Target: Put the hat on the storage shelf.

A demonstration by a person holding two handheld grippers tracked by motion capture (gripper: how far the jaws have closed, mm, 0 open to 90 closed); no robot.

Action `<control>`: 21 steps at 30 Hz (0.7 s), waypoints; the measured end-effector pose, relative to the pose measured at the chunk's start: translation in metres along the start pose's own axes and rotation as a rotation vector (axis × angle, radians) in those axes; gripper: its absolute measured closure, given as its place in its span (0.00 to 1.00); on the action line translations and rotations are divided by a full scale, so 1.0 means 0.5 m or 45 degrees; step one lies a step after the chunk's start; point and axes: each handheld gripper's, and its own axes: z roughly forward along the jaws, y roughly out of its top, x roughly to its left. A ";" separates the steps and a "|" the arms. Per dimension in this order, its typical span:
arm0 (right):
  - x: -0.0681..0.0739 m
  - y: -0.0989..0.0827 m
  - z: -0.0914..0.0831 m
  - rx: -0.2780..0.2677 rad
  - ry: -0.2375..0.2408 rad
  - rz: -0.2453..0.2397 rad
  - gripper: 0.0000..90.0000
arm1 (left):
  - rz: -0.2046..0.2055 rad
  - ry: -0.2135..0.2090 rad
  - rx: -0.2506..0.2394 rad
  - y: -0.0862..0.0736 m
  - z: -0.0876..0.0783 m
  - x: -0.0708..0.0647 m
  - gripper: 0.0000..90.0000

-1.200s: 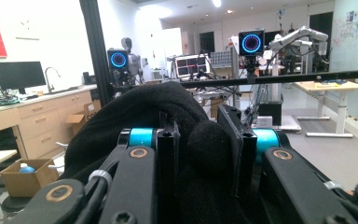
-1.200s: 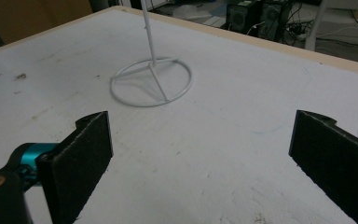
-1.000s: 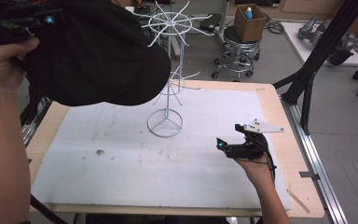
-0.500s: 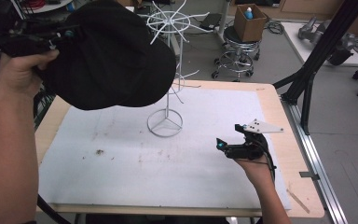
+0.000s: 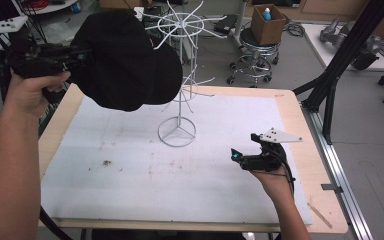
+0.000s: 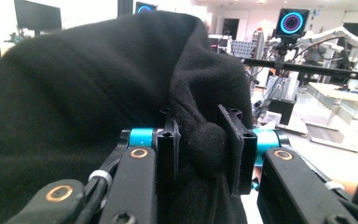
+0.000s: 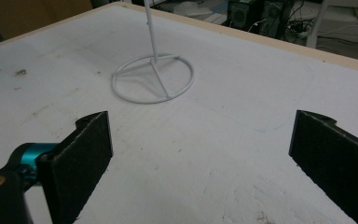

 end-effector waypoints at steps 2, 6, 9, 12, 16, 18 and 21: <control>0.001 0.000 0.000 0.001 0.001 0.002 0.06 | -0.006 0.006 0.010 -0.007 0.002 0.002 0.78; 0.002 0.000 -0.002 0.003 0.002 0.004 0.06 | -0.021 0.015 0.022 -0.023 0.003 0.004 0.78; 0.001 0.000 -0.003 -0.002 -0.001 0.006 0.06 | -0.023 0.018 0.023 -0.033 0.003 0.004 0.78; 0.002 0.000 -0.002 0.001 0.003 0.006 0.06 | -0.025 0.024 0.030 -0.038 0.004 0.004 0.78; 0.003 0.000 0.000 0.002 0.005 -0.003 0.06 | -0.023 0.027 0.039 -0.038 0.007 0.002 0.78; 0.003 0.000 0.000 0.003 0.003 -0.003 0.06 | -0.013 0.028 0.043 -0.038 0.009 0.000 0.77; 0.003 0.000 0.001 0.006 0.002 -0.001 0.06 | 0.005 0.043 0.056 -0.039 0.011 -0.003 0.72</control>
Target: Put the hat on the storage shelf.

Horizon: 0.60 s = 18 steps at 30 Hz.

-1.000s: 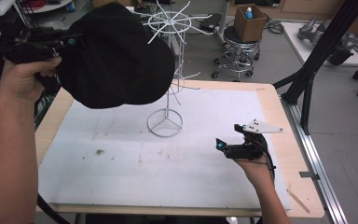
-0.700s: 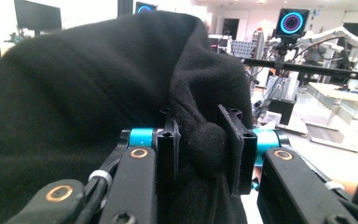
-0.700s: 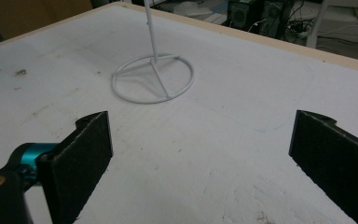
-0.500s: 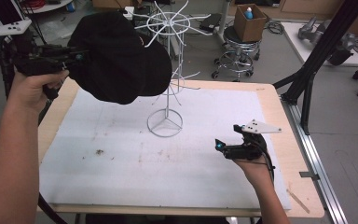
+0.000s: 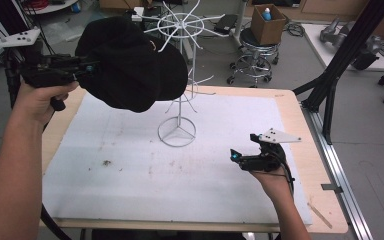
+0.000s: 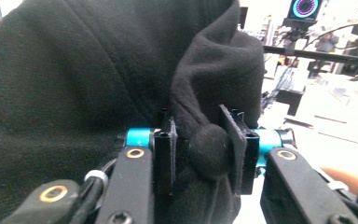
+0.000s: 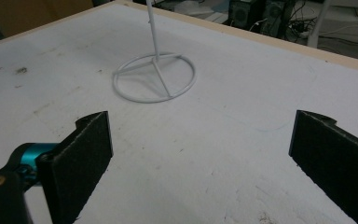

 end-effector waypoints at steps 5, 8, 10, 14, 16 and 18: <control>0.000 0.000 0.001 0.002 0.003 -0.005 0.06 | 0.022 0.030 0.059 0.001 0.008 -0.010 0.61; 0.000 0.000 0.002 0.000 0.002 -0.007 0.06 | 0.014 0.039 0.092 0.000 0.010 -0.012 0.58; 0.002 0.000 0.001 0.001 0.004 -0.001 0.06 | 0.015 0.039 0.097 -0.001 0.010 -0.013 0.56; 0.002 0.000 0.001 -0.001 0.004 -0.003 0.06 | 0.015 0.053 0.083 -0.003 0.003 -0.018 0.54; 0.002 0.000 0.001 0.000 0.004 -0.005 0.06 | 0.022 0.055 0.088 -0.006 -0.003 -0.023 0.53; 0.002 0.000 0.001 0.001 0.004 0.000 0.06 | 0.023 0.059 0.092 -0.010 -0.007 -0.027 0.52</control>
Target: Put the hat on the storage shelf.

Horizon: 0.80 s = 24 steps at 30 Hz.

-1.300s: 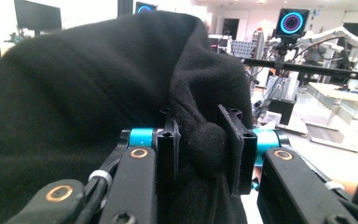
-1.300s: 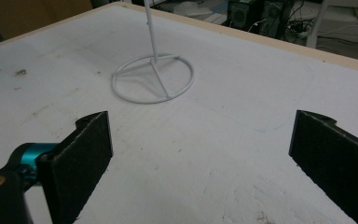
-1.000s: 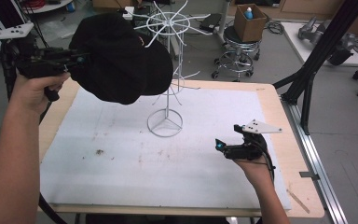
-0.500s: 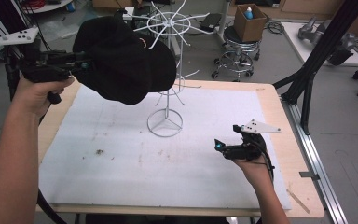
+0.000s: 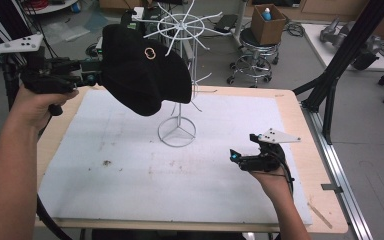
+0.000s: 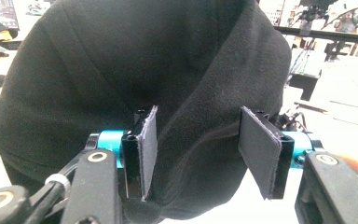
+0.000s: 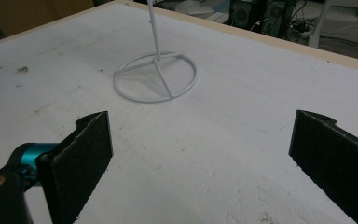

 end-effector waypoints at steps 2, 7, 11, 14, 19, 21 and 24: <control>0.000 0.000 0.000 0.002 0.003 0.000 0.06 | 0.002 0.008 0.010 -0.006 -0.004 -0.004 0.49; 0.001 0.000 0.001 0.001 0.002 -0.002 0.06 | 0.000 0.023 0.024 -0.025 -0.013 -0.015 0.44; 0.002 0.000 0.002 0.000 0.004 -0.004 0.06 | -0.002 0.017 0.035 -0.042 -0.016 -0.025 0.42; 0.001 0.000 0.001 -0.001 0.003 -0.006 0.06 | -0.003 0.013 0.029 -0.055 -0.021 -0.033 0.41; 0.001 0.000 0.001 0.000 0.003 -0.007 0.06 | -0.005 0.029 0.037 -0.073 -0.035 -0.042 0.41; 0.001 0.000 0.002 0.001 0.005 -0.005 0.06 | -0.003 0.037 0.033 -0.078 -0.043 -0.043 0.41; 0.003 0.000 0.002 0.004 0.006 -0.004 0.06 | -0.008 0.039 0.036 -0.084 -0.049 -0.047 0.41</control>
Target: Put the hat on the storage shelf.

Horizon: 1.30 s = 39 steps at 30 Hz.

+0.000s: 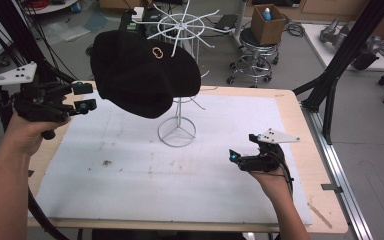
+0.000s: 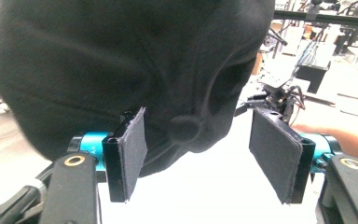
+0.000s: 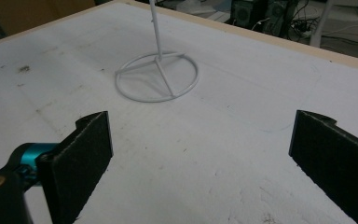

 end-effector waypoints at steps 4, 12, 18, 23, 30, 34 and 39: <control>0.000 0.000 0.000 0.000 -0.003 0.000 0.06 | 0.012 -0.014 -0.002 -0.014 -0.002 -0.014 0.40; 0.000 0.000 -0.001 0.001 -0.004 0.002 0.06 | 0.015 -0.004 0.049 -0.065 0.012 -0.032 0.36; -0.004 -0.001 -0.003 0.001 -0.009 0.003 0.06 | -0.002 0.024 0.077 -0.114 0.020 -0.034 0.35; -0.005 -0.002 -0.003 0.010 -0.012 0.008 0.06 | -0.034 0.070 0.078 -0.164 0.019 -0.033 0.33; -0.006 -0.003 -0.002 0.016 -0.012 0.007 0.06 | -0.079 0.111 0.100 -0.215 0.024 -0.031 0.31; -0.007 -0.004 -0.001 0.019 -0.013 0.007 0.06 | -0.079 0.134 0.130 -0.235 0.027 -0.032 0.29; -0.006 -0.004 -0.001 0.026 -0.015 0.013 0.06 | -0.074 0.155 0.150 -0.250 0.029 -0.034 0.28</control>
